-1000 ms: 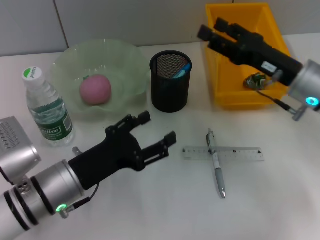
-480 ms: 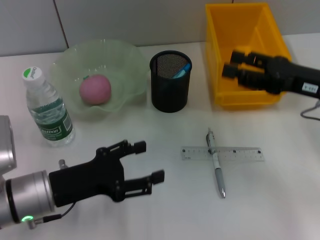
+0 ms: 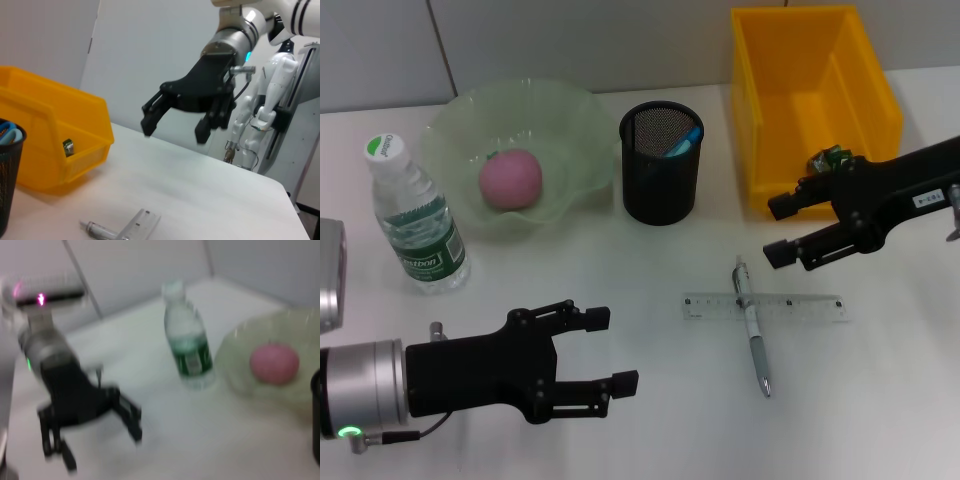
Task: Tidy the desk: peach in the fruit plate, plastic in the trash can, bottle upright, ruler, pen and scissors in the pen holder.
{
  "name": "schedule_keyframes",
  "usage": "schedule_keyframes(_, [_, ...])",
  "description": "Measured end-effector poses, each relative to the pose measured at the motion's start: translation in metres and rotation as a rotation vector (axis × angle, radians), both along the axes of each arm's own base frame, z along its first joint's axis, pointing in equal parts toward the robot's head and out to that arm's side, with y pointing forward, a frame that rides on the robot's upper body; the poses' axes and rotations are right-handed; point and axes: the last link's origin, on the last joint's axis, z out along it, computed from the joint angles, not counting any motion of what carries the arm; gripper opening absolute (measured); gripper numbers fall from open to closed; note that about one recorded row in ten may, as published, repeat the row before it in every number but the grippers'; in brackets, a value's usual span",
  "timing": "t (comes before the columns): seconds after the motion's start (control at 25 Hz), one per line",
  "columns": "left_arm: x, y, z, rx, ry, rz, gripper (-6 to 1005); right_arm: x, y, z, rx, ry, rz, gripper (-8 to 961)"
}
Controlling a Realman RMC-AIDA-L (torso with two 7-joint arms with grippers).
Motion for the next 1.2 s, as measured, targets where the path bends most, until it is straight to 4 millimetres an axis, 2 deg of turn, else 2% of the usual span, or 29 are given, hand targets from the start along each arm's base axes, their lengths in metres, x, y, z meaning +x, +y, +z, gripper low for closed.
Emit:
schedule_keyframes(0.2, [0.001,0.004,0.004,0.001,-0.005,0.013,864,-0.019,0.012,-0.014,-0.093,-0.171,0.079,765])
schedule_keyframes(0.24, [0.001,0.004,0.004,0.002,-0.004,0.013,864,-0.025,0.015,-0.021,-0.115,-0.224,0.111,766])
schedule_keyframes(0.44, [-0.002,0.005,0.003,-0.008,0.018,0.02,863,-0.035,0.019,-0.036,-0.143,-0.311,0.174,766])
schedule_keyframes(0.64, [-0.003,0.006,0.003,-0.017,0.026,0.033,863,-0.047,0.023,-0.062,-0.158,-0.451,0.275,766])
schedule_keyframes(1.04, [-0.01,0.002,0.003,-0.032,0.068,0.025,863,-0.057,0.026,-0.087,-0.169,-0.546,0.366,765])
schedule_keyframes(1.2, [-0.013,0.002,0.007,-0.031,0.075,0.025,863,-0.057,0.027,-0.09,-0.167,-0.55,0.367,765])
